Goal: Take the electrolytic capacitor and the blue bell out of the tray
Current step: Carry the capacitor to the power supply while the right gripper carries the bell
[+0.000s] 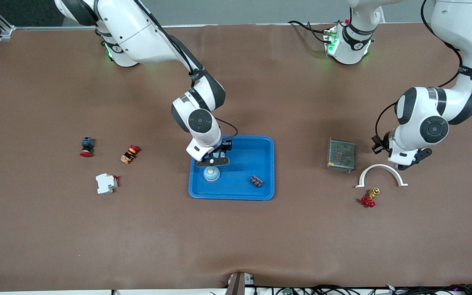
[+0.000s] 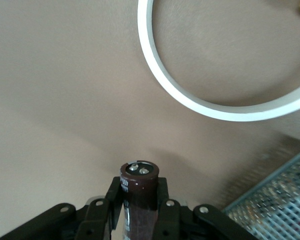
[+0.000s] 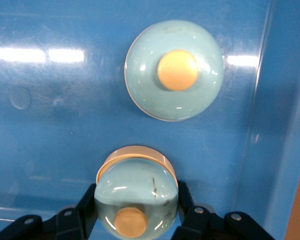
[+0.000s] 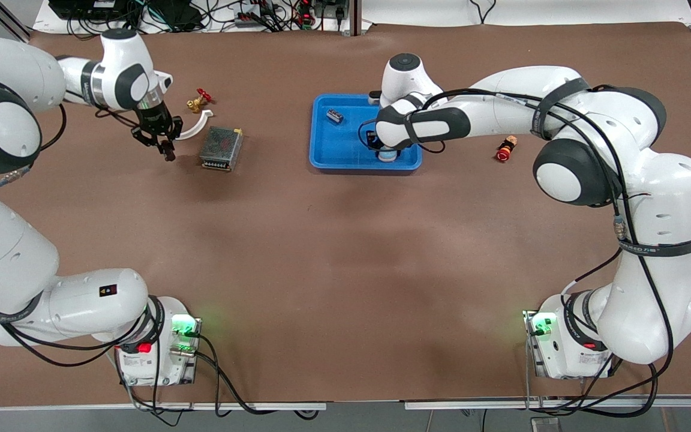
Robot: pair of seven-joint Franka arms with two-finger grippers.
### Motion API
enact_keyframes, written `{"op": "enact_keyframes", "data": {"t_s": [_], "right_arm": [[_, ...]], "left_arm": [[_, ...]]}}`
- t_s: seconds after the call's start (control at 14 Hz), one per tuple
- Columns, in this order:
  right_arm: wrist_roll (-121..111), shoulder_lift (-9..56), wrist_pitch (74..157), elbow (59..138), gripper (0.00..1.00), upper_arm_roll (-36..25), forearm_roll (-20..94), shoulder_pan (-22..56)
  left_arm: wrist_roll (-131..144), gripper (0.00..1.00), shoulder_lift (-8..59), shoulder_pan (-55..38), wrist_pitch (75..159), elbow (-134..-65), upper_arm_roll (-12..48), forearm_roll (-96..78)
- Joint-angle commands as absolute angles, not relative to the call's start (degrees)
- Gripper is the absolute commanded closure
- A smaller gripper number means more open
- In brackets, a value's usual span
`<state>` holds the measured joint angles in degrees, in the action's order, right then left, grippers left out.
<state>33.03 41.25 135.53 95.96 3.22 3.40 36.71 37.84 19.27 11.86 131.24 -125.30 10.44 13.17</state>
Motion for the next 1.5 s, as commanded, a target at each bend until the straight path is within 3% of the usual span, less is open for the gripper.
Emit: {"op": "enact_keyframes", "data": {"t_s": [0.0,0.21,0.29,0.36,0.43,0.5,0.86,1.14,1.43], "right_arm": [[31.65,40.0,134.65,95.1,0.64,2.81,3.6,37.09],[26.22,34.12,123.71,92.74,0.64,2.73,3.96,35.34],[22.71,32.88,119.31,90.98,0.64,2.72,4.22,33.85],[18.59,32.09,115.09,89.05,0.64,2.81,4.22,31.92],[14.28,31.65,111.48,87.38,0.64,2.73,4.22,29.73],[8.93,31.12,109.1,86.23,0.64,2.81,4.22,27.36],[-21.82,29.97,105.03,84.99,0.64,2.55,4.22,14.09],[-46.44,30.5,105.55,85.08,0.64,2.37,3.61,3.27],[-63.95,31.9,109.68,85.08,0.64,2.29,1.41,-2.97]], "left_arm": [[37.35,1.0,20.21,12.48,135.43,-127.26,10.81,14.85],[37.35,1.0,22.4,14.24,138.6,-127.44,10.9,17.57],[37.35,0.93,22.93,14.24,139.21,-127.35,10.9,17.93],[37.35,0.6,23.03,14.24,139.31,-127.18,10.9,17.84],[37.79,0.21,22.94,14.24,139.31,-126.83,10.99,17.93],[38.31,0.0,22.68,14.15,139.22,-126.65,10.99,17.84],[40.42,0.0,21.62,13.45,136.77,-122.36,12.12,17.75],[44.64,0.0,22.32,12.23,127.55,-113.4,16.34,17.14],[51.31,0.0,25.74,5.56,122.44,-104.18,16.52,13.9]]}}
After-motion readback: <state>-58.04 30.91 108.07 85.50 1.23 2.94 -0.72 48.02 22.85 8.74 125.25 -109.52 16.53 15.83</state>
